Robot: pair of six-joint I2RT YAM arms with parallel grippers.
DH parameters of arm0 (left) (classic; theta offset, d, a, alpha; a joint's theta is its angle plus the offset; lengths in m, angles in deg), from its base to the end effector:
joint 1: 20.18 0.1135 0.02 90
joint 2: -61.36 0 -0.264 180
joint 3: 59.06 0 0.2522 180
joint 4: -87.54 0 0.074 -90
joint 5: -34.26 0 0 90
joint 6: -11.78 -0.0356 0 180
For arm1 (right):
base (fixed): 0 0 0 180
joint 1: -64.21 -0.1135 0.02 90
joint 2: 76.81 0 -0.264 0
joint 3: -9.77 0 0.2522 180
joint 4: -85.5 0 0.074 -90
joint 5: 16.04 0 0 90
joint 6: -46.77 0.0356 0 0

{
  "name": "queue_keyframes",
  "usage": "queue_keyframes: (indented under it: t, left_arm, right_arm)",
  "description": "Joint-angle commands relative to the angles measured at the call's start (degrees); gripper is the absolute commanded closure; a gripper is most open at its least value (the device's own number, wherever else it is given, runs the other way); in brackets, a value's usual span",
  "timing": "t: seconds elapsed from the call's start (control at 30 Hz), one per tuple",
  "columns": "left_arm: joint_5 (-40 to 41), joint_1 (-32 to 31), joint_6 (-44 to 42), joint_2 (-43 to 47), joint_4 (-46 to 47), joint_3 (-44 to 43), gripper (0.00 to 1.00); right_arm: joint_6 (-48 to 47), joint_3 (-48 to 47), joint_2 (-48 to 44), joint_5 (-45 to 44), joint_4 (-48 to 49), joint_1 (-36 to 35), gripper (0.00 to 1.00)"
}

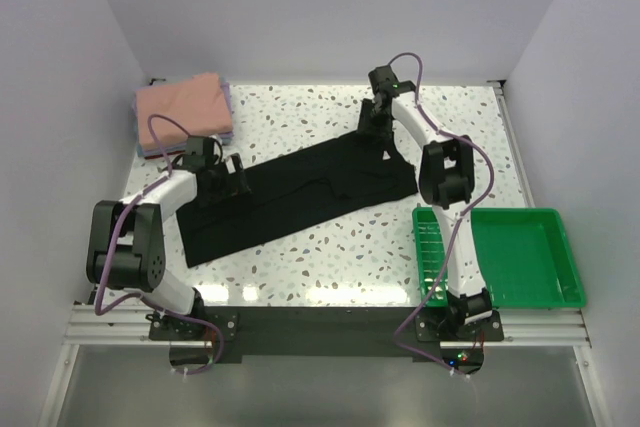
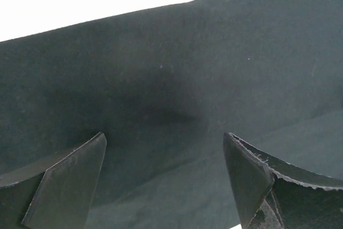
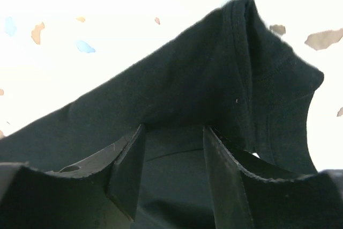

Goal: Fold and stack the t-shirts
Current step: Fold the tshirt

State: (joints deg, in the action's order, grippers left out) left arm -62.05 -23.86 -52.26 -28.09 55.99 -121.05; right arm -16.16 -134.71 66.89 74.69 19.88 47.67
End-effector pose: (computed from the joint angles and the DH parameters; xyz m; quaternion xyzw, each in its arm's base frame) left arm 0.2967 -0.0230 0.1674 -0.1715 0.9469 -0.1195 0.2443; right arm 0.5094 0.1518 0.1740 0.0882 0.9720 0.0867 0.1999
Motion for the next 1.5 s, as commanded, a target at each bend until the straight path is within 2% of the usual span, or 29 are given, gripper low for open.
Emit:
queue_keyframes:
  t: [0.0,0.17,0.3,0.43,0.53,0.67,0.83,1.23,1.47]
  left_arm:
    - [-1.3,0.1,0.0,2.5,-2.3,-4.3,0.04]
    - [-3.1,0.1,0.1,1.6,-1.6,-8.0,0.04]
    - [-5.0,0.1,-1.1,-1.1,0.2,-9.3,0.04]
    - [-6.3,0.1,-2.0,-3.3,0.6,-9.3,0.04]
    - [-6.6,0.1,-2.8,-3.9,1.3,-8.6,0.04]
    - [-7.0,0.2,-4.1,-4.5,1.2,-7.6,0.04]
    - [-6.3,0.2,-5.5,-4.5,1.0,-5.9,0.04]
    - [-6.3,0.2,-5.4,-2.9,0.6,-1.1,0.04]
    - [-6.3,0.1,-4.1,-3.1,-1.4,0.3,0.04]
  right_arm:
    - [-0.9,-1.2,-2.5,3.1,4.5,0.7,0.48]
    - [-2.0,3.3,-10.6,5.5,9.0,0.6,0.47]
    - [-3.0,11.3,-19.2,7.9,12.1,-0.5,0.46]
    - [-2.9,17.8,-22.4,9.9,11.9,-3.7,0.46]
    - [-1.9,22.5,-23.2,10.5,12.2,-7.1,0.50]
    - [2.0,28.7,-22.9,10.5,13.3,-10.6,0.61]
    - [4.0,31.7,-21.8,10.8,13.2,-13.1,0.68]
    - [5.4,34.0,-15.7,7.1,12.6,-14.8,0.73]
    - [3.4,29.8,-11.3,2.6,8.0,-14.4,0.74]
